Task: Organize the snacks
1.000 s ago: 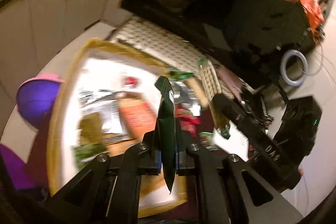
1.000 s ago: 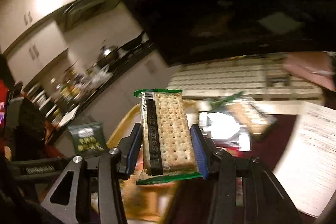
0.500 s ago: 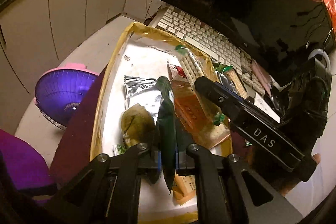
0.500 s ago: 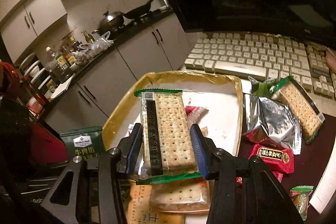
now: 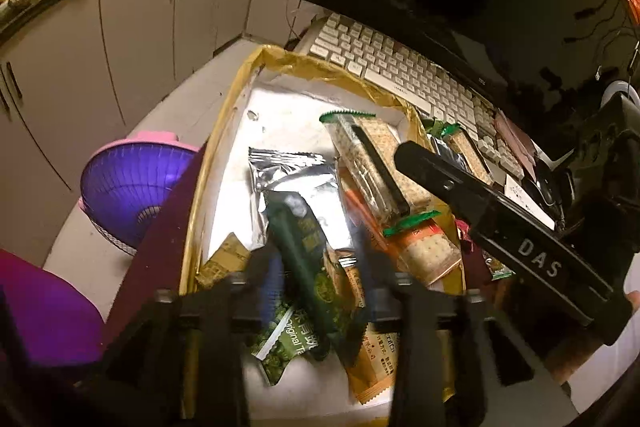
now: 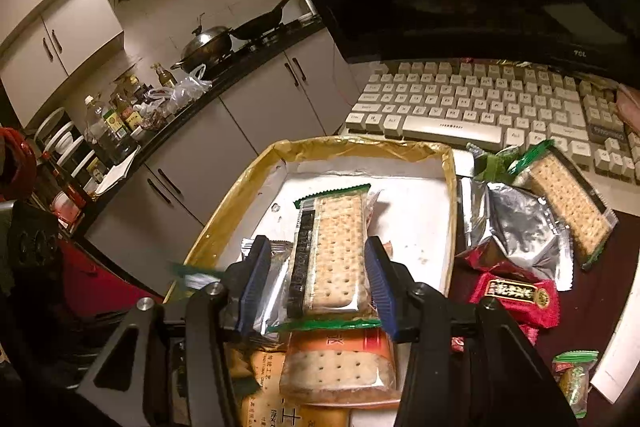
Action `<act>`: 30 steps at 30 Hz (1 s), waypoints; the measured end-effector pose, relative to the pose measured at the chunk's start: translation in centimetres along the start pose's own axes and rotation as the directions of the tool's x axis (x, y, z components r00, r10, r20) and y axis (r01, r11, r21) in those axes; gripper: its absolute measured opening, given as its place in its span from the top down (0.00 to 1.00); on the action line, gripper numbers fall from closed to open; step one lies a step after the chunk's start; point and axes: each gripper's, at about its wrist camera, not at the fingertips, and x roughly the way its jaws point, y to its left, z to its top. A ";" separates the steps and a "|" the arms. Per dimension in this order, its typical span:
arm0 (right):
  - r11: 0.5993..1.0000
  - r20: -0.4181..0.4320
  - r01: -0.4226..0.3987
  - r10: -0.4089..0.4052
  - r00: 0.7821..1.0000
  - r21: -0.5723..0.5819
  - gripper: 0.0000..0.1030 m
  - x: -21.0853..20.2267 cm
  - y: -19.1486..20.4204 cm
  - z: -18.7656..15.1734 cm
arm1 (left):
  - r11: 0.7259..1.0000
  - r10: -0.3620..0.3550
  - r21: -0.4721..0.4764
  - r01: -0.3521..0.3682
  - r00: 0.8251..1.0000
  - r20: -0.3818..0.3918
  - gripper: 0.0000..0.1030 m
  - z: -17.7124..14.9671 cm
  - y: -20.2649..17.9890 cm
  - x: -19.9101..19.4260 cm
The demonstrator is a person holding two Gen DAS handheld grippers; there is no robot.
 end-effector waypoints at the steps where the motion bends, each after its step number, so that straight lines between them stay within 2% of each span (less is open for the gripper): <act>1: 1.000 0.007 0.002 -0.002 1.000 0.002 0.50 -0.3 -0.1 0.0 | 1.000 0.007 0.007 -0.007 1.000 0.018 0.48 0.0 -0.1 -0.3; 5: 0.999 0.036 -0.005 0.003 0.999 0.049 0.47 -2.2 -1.7 -0.2 | 0.997 0.055 0.044 -0.060 0.992 0.111 0.29 0.0 -0.7 -1.7; 10: 0.993 0.042 0.012 -0.017 0.999 0.116 0.47 -4.5 -4.7 -0.5 | 0.993 0.064 0.084 -0.077 0.987 0.149 0.23 0.1 -1.6 -2.3; 19: 0.978 -0.009 0.141 -0.141 0.990 0.151 0.47 -7.5 -8.8 -3.0 | 0.992 0.038 0.113 -0.056 0.986 0.160 0.22 -0.2 -2.7 -2.8; 24: 0.963 -0.024 0.169 -0.168 0.986 0.209 0.47 -8.2 -10.5 -4.2 | 0.992 0.030 0.115 -0.049 0.987 0.159 0.21 -0.1 -3.1 -2.8; 30: 0.964 -0.033 0.179 -0.176 0.984 0.195 0.47 -8.2 -10.2 -4.5 | 0.992 0.030 0.119 -0.049 0.987 0.158 0.21 -0.4 -3.2 -3.0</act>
